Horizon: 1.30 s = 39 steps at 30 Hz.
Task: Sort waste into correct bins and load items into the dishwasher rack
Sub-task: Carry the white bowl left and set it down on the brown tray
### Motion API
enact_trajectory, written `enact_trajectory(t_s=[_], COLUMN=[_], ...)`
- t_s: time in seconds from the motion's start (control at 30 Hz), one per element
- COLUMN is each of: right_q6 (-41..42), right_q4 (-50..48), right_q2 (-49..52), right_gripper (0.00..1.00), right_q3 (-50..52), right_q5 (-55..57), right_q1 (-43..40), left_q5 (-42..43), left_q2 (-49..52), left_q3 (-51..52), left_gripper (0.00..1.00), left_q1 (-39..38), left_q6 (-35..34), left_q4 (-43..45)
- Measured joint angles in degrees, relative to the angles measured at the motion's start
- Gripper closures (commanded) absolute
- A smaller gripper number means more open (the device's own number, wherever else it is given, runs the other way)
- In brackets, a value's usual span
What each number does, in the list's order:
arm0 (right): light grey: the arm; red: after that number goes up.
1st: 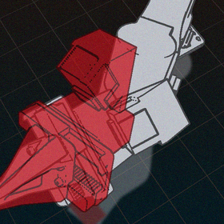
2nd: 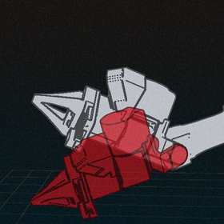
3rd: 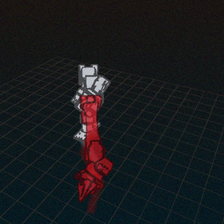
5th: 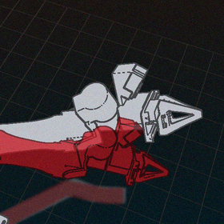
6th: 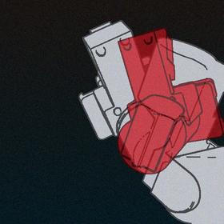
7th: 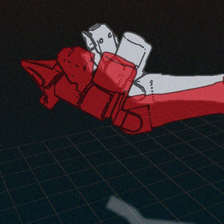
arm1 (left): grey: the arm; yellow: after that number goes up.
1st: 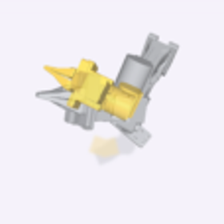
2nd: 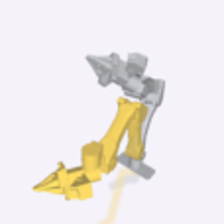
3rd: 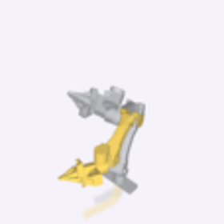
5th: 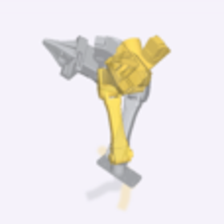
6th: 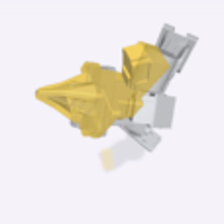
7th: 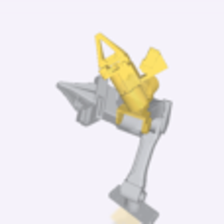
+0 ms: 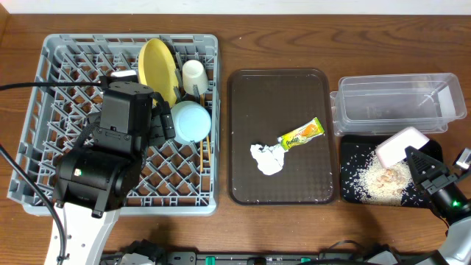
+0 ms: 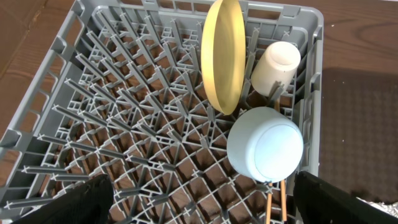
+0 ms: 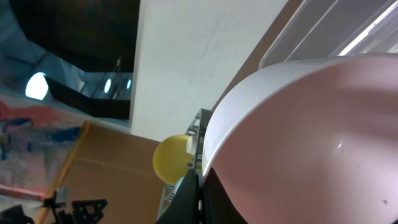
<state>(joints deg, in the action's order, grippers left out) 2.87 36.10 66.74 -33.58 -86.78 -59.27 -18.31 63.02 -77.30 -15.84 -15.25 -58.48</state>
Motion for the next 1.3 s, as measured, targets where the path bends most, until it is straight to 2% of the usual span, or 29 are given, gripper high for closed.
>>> enact_trajectory(t_s=[0.23, 0.43, 0.87, 1.17, 1.3], right_q6=[3.8, 6.91, 16.87, 20.24, 21.49], right_q4=[-0.42, -0.59, 1.33, 3.17, 2.97], right_q2=[-0.02, -0.94, -13.79, -12.26, -9.84], right_gripper=[0.99, 0.99, 0.99, 0.99, 0.99], right_q3=[0.0, -0.13, -2.58, -2.69, -2.69], right_q5=[1.46, 8.02, 35.39, 58.31, 64.98], right_q1=[4.96, 15.85, 48.19, 69.0, 75.1], left_q5=[0.0, 0.0, 0.0, 0.0, 0.0], left_q2=[0.0, 0.0, 0.0, 0.0, 0.0], left_q3=[0.0, 0.0, 0.0, 0.0, 0.0], left_gripper=[0.06, 0.06, 0.06, 0.06, 0.06], left_q1=[0.0, 0.0, 0.0, 0.0, 0.0], left_q6=[0.0, 0.0, 0.0, -0.02, 0.0], left_q4=[0.0, -0.02, 0.0, 0.0, 0.0])
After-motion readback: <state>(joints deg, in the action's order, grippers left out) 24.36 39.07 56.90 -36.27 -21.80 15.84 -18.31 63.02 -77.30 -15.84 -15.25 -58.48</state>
